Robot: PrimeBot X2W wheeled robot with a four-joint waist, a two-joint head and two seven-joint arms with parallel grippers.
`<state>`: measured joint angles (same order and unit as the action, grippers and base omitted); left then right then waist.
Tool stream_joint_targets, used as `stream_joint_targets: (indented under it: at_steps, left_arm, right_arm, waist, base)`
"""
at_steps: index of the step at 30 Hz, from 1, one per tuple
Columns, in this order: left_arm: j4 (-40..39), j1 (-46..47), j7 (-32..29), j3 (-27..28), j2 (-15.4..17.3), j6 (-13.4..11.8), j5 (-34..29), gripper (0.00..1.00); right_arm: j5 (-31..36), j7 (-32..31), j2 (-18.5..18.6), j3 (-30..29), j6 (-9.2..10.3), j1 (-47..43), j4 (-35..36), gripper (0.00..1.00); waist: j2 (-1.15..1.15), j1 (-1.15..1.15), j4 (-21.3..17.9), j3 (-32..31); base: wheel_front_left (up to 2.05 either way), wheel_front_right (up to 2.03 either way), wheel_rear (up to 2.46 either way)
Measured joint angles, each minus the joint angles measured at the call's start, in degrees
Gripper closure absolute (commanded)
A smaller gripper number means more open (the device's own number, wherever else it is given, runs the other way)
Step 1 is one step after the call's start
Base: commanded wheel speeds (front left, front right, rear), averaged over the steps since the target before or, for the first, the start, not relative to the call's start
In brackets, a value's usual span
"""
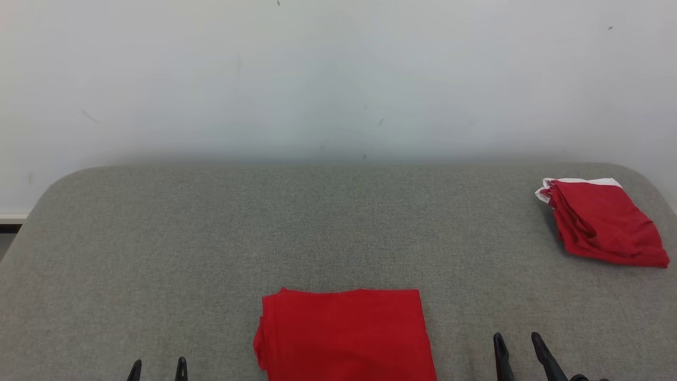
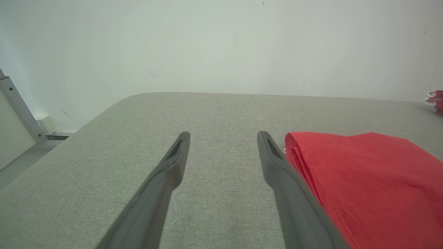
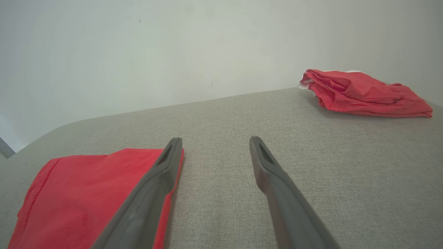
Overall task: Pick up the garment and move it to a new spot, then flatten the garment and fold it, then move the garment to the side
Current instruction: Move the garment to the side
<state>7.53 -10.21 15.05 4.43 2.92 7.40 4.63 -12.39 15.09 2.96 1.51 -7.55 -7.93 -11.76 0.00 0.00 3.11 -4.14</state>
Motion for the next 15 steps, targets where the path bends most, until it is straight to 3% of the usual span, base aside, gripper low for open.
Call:
stream_joint_targets:
  at_steps: [15]
  left_arm:
    - [0.6, 0.0, 0.0, 0.1, 0.0, 0.0, 0.0, 0.00]
  right_arm:
    - [0.0, 0.0, 0.0, 0.3, 0.00, 0.0, -0.6, 0.00]
  waist:
    - [0.00, 0.00, 0.3, -0.2]
  base:
    - [0.00, 0.00, 0.00]
